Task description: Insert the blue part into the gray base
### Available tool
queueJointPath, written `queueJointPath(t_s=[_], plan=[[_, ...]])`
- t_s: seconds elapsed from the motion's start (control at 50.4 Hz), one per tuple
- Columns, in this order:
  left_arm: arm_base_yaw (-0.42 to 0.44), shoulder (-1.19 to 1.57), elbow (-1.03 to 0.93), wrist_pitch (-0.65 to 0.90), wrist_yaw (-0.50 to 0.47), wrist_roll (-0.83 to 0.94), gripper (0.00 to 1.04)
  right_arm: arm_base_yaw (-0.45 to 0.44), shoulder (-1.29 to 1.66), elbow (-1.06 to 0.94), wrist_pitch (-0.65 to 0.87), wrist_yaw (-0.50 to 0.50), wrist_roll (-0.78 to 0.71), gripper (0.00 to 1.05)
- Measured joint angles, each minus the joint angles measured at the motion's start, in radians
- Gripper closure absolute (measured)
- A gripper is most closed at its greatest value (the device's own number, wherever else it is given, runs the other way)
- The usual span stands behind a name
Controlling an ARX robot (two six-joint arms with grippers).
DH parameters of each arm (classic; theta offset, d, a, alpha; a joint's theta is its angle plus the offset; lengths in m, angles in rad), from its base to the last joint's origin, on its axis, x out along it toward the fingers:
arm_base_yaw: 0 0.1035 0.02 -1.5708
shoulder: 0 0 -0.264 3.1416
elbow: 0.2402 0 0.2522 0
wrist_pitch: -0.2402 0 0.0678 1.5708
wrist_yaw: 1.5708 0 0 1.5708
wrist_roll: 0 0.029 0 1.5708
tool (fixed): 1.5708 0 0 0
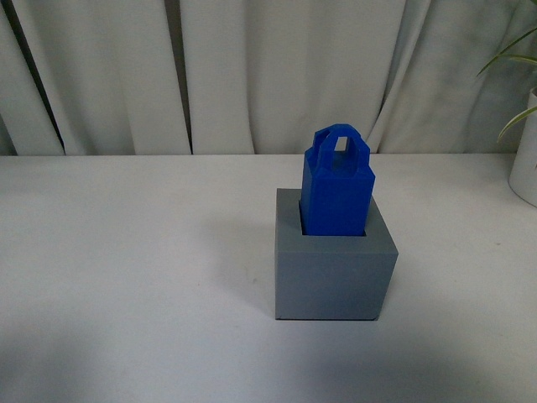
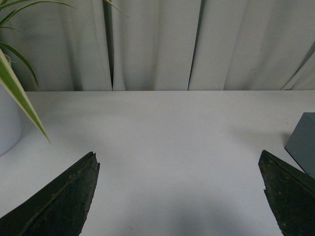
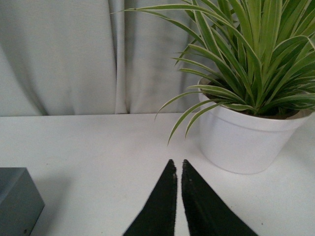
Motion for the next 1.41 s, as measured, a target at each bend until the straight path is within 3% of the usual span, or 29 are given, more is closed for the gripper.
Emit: queueJointPath(t_s=[0.734, 0.873, 1.408], plan=[[0.000, 0.000, 0.000, 0.000, 0.000, 0.000, 0.06, 0.000, -0.373, -0.177, -0.188, -0.001, 0.010, 1.02], [0.000, 0.000, 0.000, 0.000, 0.000, 0.000, 0.06, 0.000, -0.401, -0.220, -0.167, -0.001, 0.010, 1.02], [0.000, 0.000, 0.000, 0.000, 0.000, 0.000, 0.06, 0.000, -0.681, -0.221, -0.437, -0.001, 0.010, 1.02]])
